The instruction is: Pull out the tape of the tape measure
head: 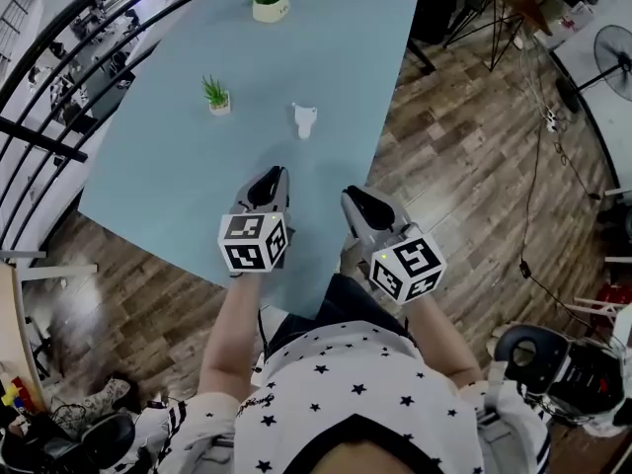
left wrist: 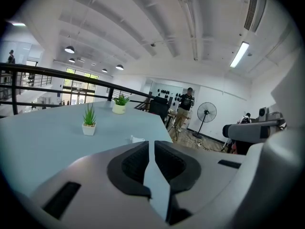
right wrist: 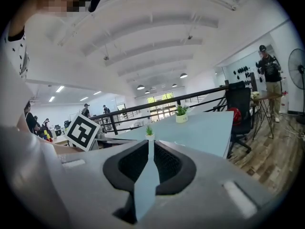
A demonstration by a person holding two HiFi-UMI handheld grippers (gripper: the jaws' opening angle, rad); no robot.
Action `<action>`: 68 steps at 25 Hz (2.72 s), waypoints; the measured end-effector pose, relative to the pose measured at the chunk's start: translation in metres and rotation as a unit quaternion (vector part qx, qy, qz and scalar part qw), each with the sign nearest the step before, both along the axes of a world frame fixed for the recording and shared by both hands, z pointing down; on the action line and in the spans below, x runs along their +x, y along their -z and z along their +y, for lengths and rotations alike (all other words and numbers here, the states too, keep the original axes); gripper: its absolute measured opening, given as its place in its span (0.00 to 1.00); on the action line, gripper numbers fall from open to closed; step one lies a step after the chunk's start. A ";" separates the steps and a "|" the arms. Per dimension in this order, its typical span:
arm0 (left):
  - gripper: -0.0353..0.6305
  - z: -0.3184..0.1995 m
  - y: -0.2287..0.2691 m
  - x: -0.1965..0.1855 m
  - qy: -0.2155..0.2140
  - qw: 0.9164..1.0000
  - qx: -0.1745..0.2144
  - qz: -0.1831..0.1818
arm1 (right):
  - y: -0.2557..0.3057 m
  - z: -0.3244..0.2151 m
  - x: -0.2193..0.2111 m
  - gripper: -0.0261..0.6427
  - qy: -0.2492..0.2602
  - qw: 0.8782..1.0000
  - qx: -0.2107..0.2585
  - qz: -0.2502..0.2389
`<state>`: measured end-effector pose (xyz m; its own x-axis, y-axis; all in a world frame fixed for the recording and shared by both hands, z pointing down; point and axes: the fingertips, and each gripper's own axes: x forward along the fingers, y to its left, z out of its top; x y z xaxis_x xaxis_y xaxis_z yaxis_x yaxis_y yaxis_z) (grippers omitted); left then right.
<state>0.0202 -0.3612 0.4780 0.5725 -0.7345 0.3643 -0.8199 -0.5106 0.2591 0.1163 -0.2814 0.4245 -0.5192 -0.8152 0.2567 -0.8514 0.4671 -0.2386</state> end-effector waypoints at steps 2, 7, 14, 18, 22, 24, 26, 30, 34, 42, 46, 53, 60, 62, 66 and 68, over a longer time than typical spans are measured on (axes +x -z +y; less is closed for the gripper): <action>0.12 -0.013 -0.008 0.007 -0.003 1.000 -0.013 0.000 | -0.005 -0.011 0.001 0.07 0.008 1.000 -0.007 -0.002; 0.22 -0.042 -0.030 0.025 -0.007 0.999 -0.036 -0.008 | -0.019 -0.034 0.008 0.07 0.022 0.999 -0.026 -0.003; 0.33 -0.078 -0.054 0.048 -0.008 0.998 -0.055 -0.033 | -0.036 -0.062 0.024 0.07 0.033 0.998 -0.045 -0.005; 0.37 -0.094 -0.071 0.057 -0.004 0.997 -0.063 -0.049 | -0.043 -0.075 0.032 0.07 0.036 0.998 -0.053 -0.006; 0.40 -0.108 -0.088 0.062 0.003 0.996 -0.069 -0.056 | -0.053 -0.088 0.037 0.07 0.040 0.997 -0.063 -0.004; 0.40 -0.112 -0.097 0.062 0.014 0.995 -0.073 -0.060 | -0.058 -0.092 0.040 0.07 0.039 0.997 -0.068 -0.005; 0.40 -0.117 -0.104 0.062 0.025 0.995 -0.074 -0.062 | -0.064 -0.095 0.043 0.07 0.037 0.997 -0.073 -0.006; 0.40 -0.127 -0.112 0.065 0.033 0.994 -0.067 -0.082 | -0.075 -0.098 0.046 0.07 0.036 0.996 -0.085 -0.008; 0.40 -0.139 -0.118 0.068 0.040 0.989 -0.069 -0.126 | -0.082 -0.101 0.049 0.07 0.033 0.995 -0.094 -0.008; 0.39 -0.140 -0.124 0.072 0.046 0.978 -0.058 -0.195 | -0.093 -0.107 0.054 0.07 0.028 0.994 -0.105 -0.011; 0.29 -0.141 -0.127 0.069 0.050 0.973 -0.053 -0.221 | -0.096 -0.105 0.052 0.07 0.029 0.993 -0.110 -0.012; 0.23 -0.140 -0.128 0.067 0.043 0.972 -0.044 -0.225 | -0.097 -0.099 0.051 0.07 0.022 0.994 -0.108 -0.010; 0.23 -0.125 -0.116 0.061 0.041 0.977 -0.033 -0.206 | -0.089 -0.081 0.055 0.07 0.006 0.995 -0.099 -0.006; 0.23 -0.115 -0.109 0.058 0.039 0.979 -0.027 -0.199 | -0.086 -0.074 0.055 0.07 0.002 0.995 -0.095 -0.005; 0.23 -0.096 -0.090 0.053 0.029 0.983 -0.011 -0.180 | -0.076 -0.062 0.049 0.07 -0.003 0.997 -0.082 -0.005; 0.23 -0.085 -0.080 0.050 0.021 0.985 -0.002 -0.170 | -0.071 -0.056 0.046 0.07 -0.005 0.997 -0.073 -0.003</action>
<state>0.0698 -0.4465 0.5576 0.3857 -0.7533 0.5327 -0.8804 -0.4732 -0.0316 0.1622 -0.3372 0.4954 -0.5138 -0.7740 0.3700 -0.8538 0.4189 -0.3093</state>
